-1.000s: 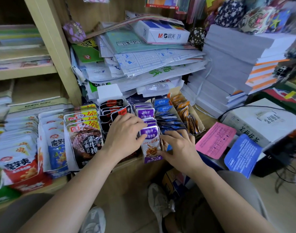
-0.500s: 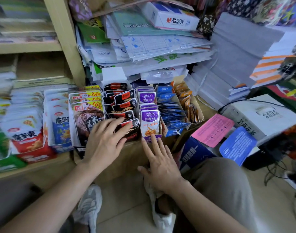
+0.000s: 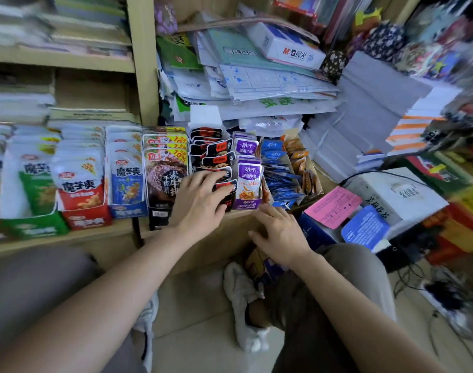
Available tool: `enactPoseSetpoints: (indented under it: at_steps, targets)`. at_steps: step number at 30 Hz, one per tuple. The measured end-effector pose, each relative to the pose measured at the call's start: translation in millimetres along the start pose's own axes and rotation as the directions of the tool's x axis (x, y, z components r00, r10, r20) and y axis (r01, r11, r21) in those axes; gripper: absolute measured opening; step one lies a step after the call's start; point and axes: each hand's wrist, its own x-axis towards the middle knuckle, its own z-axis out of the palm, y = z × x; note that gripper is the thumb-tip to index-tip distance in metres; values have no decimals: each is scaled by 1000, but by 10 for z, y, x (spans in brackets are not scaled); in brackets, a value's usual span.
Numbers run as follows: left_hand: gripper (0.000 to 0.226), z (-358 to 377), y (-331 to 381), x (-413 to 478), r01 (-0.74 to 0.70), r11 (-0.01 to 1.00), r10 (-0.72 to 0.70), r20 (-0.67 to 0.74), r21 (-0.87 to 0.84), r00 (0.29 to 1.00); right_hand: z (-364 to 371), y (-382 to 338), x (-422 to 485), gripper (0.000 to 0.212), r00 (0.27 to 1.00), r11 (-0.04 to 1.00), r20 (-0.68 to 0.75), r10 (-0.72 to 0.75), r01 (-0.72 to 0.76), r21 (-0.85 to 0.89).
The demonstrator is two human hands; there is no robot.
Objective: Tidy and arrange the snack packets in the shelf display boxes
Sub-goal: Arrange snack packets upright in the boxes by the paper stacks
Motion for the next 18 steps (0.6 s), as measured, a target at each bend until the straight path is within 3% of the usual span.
enactPoseSetpoints:
  at_steps: [8, 14, 18]
  targets:
    - [31, 40, 401, 186, -87, 950, 93, 6, -299, 996, -746, 395, -123, 16, 981, 976, -47, 186, -179, 124]
    - [40, 338, 762, 476, -51, 927, 84, 72, -372, 994, -850, 893, 84, 23, 930, 925, -144, 338, -301, 230]
    - [46, 583, 888, 834, -45, 950, 75, 85, -310, 994, -606, 1278, 256, 50, 925, 951, -265, 273, -218, 219]
